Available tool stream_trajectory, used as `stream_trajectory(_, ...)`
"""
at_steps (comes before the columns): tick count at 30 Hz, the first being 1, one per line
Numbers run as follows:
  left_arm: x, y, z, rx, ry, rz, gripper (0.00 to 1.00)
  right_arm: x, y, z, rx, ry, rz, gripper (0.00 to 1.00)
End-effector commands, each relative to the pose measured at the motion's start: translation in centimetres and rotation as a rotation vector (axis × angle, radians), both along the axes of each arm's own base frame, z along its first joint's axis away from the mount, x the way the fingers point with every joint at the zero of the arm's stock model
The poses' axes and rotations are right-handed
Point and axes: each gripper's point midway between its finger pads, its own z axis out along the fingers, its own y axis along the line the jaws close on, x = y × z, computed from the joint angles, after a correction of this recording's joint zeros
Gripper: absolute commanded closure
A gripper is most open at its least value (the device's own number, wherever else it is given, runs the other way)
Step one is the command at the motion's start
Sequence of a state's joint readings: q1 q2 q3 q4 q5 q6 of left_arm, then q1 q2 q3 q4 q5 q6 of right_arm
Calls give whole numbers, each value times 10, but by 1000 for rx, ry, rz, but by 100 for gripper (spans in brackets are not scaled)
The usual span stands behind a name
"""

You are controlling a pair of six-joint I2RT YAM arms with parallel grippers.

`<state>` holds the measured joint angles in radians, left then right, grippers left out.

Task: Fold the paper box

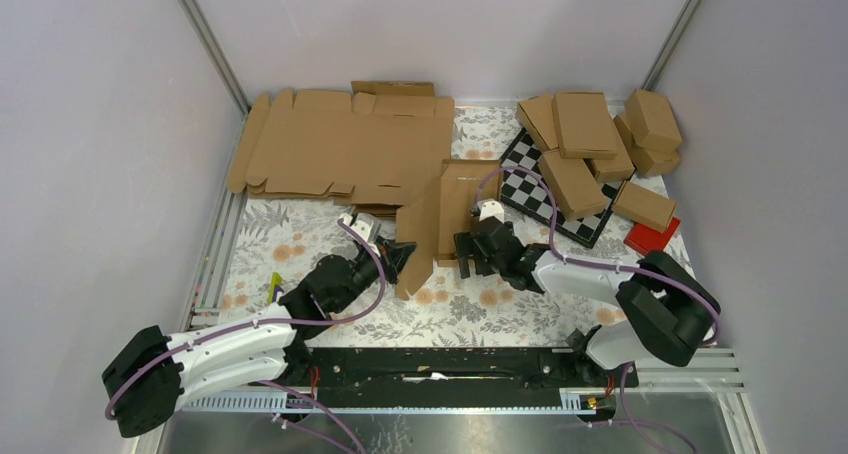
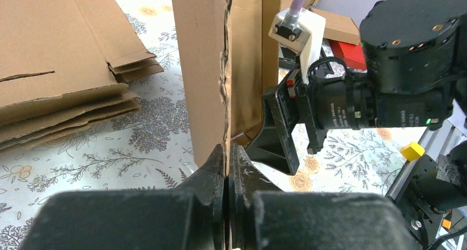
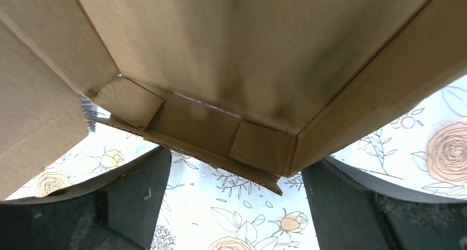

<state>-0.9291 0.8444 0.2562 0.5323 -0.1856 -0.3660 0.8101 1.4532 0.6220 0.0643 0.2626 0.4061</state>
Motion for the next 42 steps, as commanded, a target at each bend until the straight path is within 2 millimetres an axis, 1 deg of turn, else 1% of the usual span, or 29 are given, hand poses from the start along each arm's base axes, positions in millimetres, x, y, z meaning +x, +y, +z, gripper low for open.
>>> stream_trajectory(1, -11, -14, 24, -24, -67, -99, 100, 17, 7, 39, 55, -132, 20, 7)
stream_trajectory(3, -12, -13, 24, -23, -88, -105, 100, 20, 4, 48, 72, -175, -1, 7)
stream_trajectory(6, -12, -12, 21, -3, -115, -107, 100, 26, -2, 50, 64, -207, -27, 6)
stream_trajectory(9, -13, -6, 17, 26, -172, -84, 100, 31, -7, 43, 55, -185, -37, 2)
stream_trajectory(11, -14, -2, 18, 6, -221, -73, 100, 31, -2, 37, 79, -149, -12, 2)
stream_trajectory(13, -17, 1, 17, -1, -266, -73, 100, 31, 2, 37, 105, -135, 0, 2)
stream_trajectory(16, -20, 5, 15, 3, -332, -63, 100, 34, 6, 46, 147, -174, 0, 5)
stream_trajectory(18, -20, 5, 9, 26, -343, -66, 100, 36, 4, 52, 158, -211, 5, 5)
stream_trajectory(21, -24, -1, -1, 41, -331, -97, 100, 43, 0, 56, 130, -252, 4, 5)
stream_trajectory(24, -28, -7, -11, 59, -305, -123, 100, 49, -7, 58, 111, -287, -39, 6)
stream_trajectory(26, -26, -9, -15, 77, -284, -120, 100, 52, -15, 67, 123, -335, -74, 5)
stream_trajectory(29, -21, -5, -17, 88, -264, -87, 100, 55, -30, 89, 166, -421, -121, 5)
stream_trajectory(31, -20, -1, -19, 93, -258, -67, 100, 56, -42, 104, 181, -483, -155, 8)
stream_trajectory(34, -16, 4, -18, 104, -255, -38, 100, 54, -55, 121, 183, -547, -188, 16)
stream_trajectory(39, -16, 7, -17, 97, -254, -25, 100, 48, -61, 139, 196, -574, -188, 29)
stream_trajectory(42, -17, 3, -16, 92, -241, -37, 100, 48, -65, 145, 189, -590, -194, 42)
